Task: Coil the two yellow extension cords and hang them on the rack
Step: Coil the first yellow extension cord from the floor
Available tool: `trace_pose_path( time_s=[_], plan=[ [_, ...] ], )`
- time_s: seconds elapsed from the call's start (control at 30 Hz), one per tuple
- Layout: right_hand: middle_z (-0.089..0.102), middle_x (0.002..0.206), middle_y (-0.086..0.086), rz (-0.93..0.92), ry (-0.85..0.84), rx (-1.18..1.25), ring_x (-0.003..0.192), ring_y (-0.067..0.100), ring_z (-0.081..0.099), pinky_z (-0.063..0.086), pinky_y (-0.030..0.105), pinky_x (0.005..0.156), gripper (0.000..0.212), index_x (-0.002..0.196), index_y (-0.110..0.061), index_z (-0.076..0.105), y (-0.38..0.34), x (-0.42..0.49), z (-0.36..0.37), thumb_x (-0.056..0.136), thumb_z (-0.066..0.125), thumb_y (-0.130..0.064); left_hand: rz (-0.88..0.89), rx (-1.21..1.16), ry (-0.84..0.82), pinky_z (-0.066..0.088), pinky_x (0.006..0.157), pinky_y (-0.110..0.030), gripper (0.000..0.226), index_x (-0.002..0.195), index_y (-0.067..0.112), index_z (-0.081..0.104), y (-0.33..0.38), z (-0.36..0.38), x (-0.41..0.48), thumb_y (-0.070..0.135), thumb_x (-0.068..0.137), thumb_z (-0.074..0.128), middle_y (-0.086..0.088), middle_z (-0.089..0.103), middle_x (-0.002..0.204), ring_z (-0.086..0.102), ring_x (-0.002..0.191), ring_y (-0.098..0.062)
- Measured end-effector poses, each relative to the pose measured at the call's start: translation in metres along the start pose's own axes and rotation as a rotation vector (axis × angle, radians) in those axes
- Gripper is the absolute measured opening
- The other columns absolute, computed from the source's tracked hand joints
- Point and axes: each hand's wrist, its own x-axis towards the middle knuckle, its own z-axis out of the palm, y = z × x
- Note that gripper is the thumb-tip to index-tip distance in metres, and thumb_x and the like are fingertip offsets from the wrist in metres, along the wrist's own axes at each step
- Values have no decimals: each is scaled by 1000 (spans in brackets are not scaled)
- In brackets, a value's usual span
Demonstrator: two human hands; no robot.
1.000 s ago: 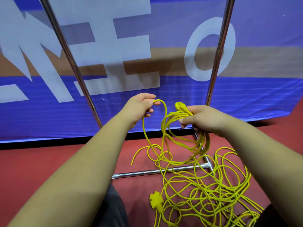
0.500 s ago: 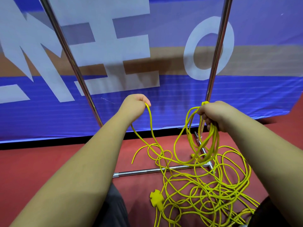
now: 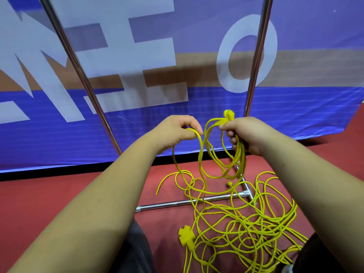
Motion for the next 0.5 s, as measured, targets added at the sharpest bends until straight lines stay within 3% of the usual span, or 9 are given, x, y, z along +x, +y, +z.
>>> trace_pose_path(
  time_s=[0.1,0.17,0.27,0.37,0.5],
  plan=[
    [62,71,-1,-37,-84,20,57,14,57,50,29,56,14,85,-20,68,2,-3,10,96,74,-26,53,-61,-44,46,76,-20,19,93,19,77,2,11,3,3,85,75,13,68,80,58,76,-3],
    [69,81,3,-39,-167,104,67,19,67,57,35,67,6,99,-20,72,3,-6,18,99,71,-25,52,-115,-45,47,78,-30,25,97,20,72,0,18,7,5,79,80,9,64,83,57,77,-10],
    [76,89,8,-6,-253,197,72,23,72,60,44,77,17,117,-17,71,5,-7,27,103,66,-25,-7,-137,11,49,76,-41,36,98,22,64,-4,29,13,13,67,82,3,61,87,56,78,-16],
    [78,90,7,49,-232,189,60,17,66,61,39,68,22,115,-14,72,4,-10,32,106,62,-31,-23,-122,78,50,74,-46,36,93,30,62,-9,31,20,4,69,60,-2,64,94,57,78,-18],
    [63,69,-2,52,-234,153,51,12,53,54,32,57,18,98,-15,68,4,-12,35,104,65,-32,-33,97,116,47,60,-34,33,95,27,58,-16,27,23,-2,80,53,1,64,84,55,66,-15]
  ],
)
